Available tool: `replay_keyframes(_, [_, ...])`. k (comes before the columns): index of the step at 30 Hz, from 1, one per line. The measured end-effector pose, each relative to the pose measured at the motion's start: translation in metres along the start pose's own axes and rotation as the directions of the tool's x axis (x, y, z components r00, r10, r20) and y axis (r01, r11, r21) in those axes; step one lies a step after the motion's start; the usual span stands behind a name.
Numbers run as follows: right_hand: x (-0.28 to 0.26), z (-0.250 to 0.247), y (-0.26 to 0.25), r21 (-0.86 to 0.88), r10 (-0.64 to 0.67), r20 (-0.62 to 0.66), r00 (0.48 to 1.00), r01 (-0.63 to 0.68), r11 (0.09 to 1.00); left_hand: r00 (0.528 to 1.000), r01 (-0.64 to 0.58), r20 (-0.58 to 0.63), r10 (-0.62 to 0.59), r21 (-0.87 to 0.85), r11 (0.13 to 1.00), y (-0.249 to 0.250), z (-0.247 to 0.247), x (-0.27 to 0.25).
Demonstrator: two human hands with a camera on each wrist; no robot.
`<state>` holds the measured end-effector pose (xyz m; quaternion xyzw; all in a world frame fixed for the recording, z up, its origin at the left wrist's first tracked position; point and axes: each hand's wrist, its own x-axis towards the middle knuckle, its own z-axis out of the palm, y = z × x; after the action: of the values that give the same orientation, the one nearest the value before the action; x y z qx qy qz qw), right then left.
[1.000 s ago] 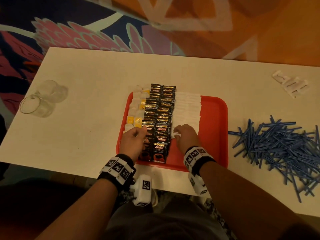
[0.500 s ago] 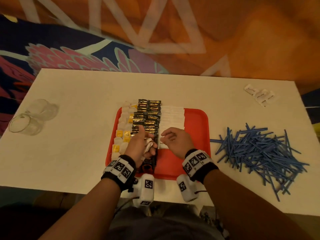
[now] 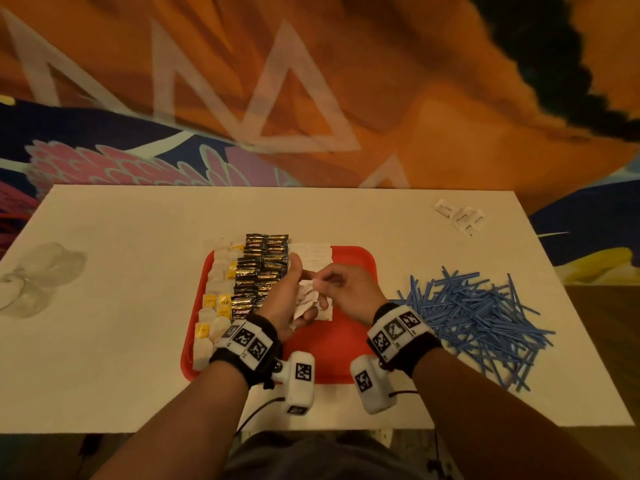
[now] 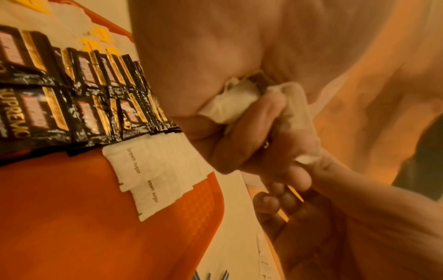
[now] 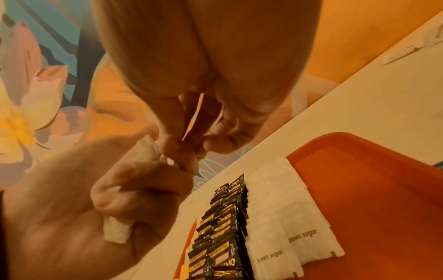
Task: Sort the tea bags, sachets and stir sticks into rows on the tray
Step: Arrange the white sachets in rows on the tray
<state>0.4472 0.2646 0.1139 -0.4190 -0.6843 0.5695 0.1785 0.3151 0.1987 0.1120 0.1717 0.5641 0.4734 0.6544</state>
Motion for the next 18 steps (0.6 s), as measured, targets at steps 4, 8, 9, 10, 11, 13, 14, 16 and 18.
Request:
replay_keyframes(4, [-0.001,-0.012,-0.010,0.149,0.088,-0.123,0.989,-0.070,0.986,1.000,-0.027,-0.008,0.027,-0.006,1.000,-0.001,0.002,0.001])
replay_keyframes(8, [0.000,-0.024,-0.017,0.179,0.116,-0.143,0.983,-0.089,0.980,0.982,-0.176,-0.067,0.179,0.050,0.983,-0.001,0.003,-0.001])
replay_keyframes(9, [0.000,-0.026,-0.017,0.169,0.116,-0.146,0.982,-0.091,0.981,0.972,-0.213,-0.083,0.221,0.095,0.972,0.001,0.005,-0.001])
replay_keyframes(10, [0.000,-0.027,-0.017,0.153,0.111,-0.151,0.982,-0.087,0.984,0.962,-0.245,-0.092,0.259,0.140,0.959,0.003,0.006,-0.001])
replay_keyframes(11, [0.000,-0.028,-0.017,0.137,0.098,-0.160,0.982,-0.076,0.988,0.953,-0.268,-0.096,0.288,0.175,0.947,0.005,0.008,-0.002])
replay_keyframes(13, [0.000,-0.029,-0.016,0.133,0.089,-0.190,0.978,-0.064,0.989,0.939,-0.298,-0.112,0.326,0.216,0.930,0.008,0.011,0.000])
replay_keyframes(14, [0.000,-0.029,-0.015,0.158,0.108,-0.207,0.972,-0.076,0.984,0.934,-0.302,-0.125,0.335,0.223,0.927,0.009,0.012,0.001])
replay_keyframes(16, [0.000,-0.027,-0.013,0.259,0.182,-0.234,0.955,-0.119,0.959,0.928,-0.299,-0.157,0.338,0.227,0.927,0.009,0.015,0.003])
replay_keyframes(18, [0.001,-0.025,-0.011,0.338,0.232,-0.235,0.944,-0.145,0.930,0.924,-0.291,-0.183,0.335,0.228,0.929,0.008,0.017,0.003])
